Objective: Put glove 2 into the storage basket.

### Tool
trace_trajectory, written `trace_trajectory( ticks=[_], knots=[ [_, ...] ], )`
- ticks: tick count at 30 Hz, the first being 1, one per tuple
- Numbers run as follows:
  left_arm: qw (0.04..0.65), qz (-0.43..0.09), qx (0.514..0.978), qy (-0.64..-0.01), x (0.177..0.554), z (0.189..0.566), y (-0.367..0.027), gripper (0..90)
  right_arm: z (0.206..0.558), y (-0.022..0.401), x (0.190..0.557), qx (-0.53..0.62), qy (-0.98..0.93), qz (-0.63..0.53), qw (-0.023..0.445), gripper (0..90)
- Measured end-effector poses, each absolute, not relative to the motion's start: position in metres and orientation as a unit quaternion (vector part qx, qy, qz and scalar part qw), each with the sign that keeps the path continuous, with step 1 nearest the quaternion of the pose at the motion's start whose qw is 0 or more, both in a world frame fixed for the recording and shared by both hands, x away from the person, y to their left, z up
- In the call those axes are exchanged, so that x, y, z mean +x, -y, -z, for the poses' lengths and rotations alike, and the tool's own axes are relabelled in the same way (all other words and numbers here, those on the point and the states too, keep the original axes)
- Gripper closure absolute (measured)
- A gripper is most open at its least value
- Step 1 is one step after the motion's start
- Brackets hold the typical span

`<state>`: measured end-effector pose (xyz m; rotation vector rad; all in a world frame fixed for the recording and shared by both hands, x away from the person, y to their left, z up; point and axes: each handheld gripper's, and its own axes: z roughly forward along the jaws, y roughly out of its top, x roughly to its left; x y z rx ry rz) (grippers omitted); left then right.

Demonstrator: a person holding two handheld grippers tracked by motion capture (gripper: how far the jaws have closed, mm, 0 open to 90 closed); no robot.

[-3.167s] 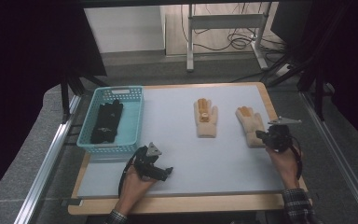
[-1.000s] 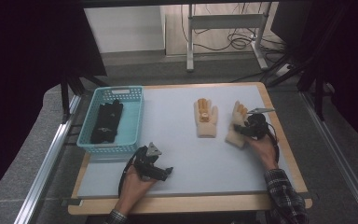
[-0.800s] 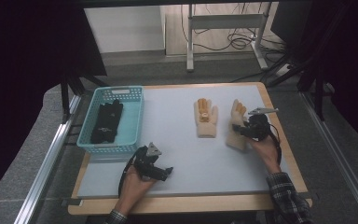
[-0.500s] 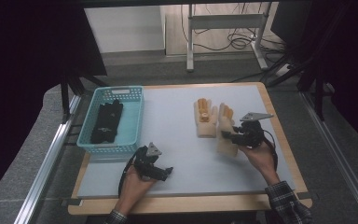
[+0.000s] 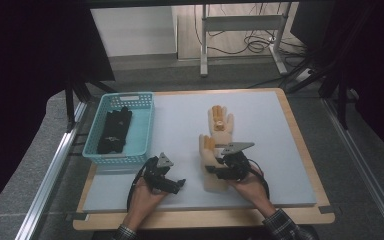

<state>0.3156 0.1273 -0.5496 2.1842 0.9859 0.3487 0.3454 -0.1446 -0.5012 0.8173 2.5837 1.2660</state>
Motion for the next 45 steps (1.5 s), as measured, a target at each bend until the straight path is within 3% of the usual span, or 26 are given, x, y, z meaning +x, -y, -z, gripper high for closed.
trace_trajectory(
  ticks=[4,10,20,25,33,38,43,45],
  knots=[
    [0.352,-0.135,0.845,-0.38,0.316,0.55,-0.127,0.5,0.513,0.136,0.339,0.272,-0.867,-0.412,0.068,42.5],
    [0.351,-0.134,0.845,-0.38,0.316,0.55,-0.127,0.5,0.499,0.155,0.349,0.295,-0.847,-0.433,0.086,38.0],
    [0.351,-0.134,0.845,-0.38,0.316,0.55,-0.127,0.5,0.498,0.179,0.384,0.331,-0.836,-0.422,0.118,61.6],
    [0.351,-0.134,0.845,-0.38,0.316,0.549,-0.128,0.5,0.501,0.181,0.401,0.345,-0.832,-0.42,0.117,64.2],
    [0.351,-0.134,0.845,-0.38,0.316,0.549,-0.128,0.5,0.52,0.159,0.392,0.313,-0.854,-0.407,0.08,66.6],
    [0.35,-0.134,0.847,-0.378,0.316,0.549,-0.128,0.5,0.528,0.151,0.391,0.31,-0.864,-0.388,0.085,84.6],
    [0.349,-0.135,0.847,-0.377,0.316,0.549,-0.128,0.5,0.514,0.163,0.382,0.312,-0.86,-0.386,0.117,85.3],
    [0.35,-0.134,0.847,-0.378,0.316,0.549,-0.128,0.5,0.511,0.168,0.381,0.314,-0.857,-0.39,0.119,80.4]
  ],
)
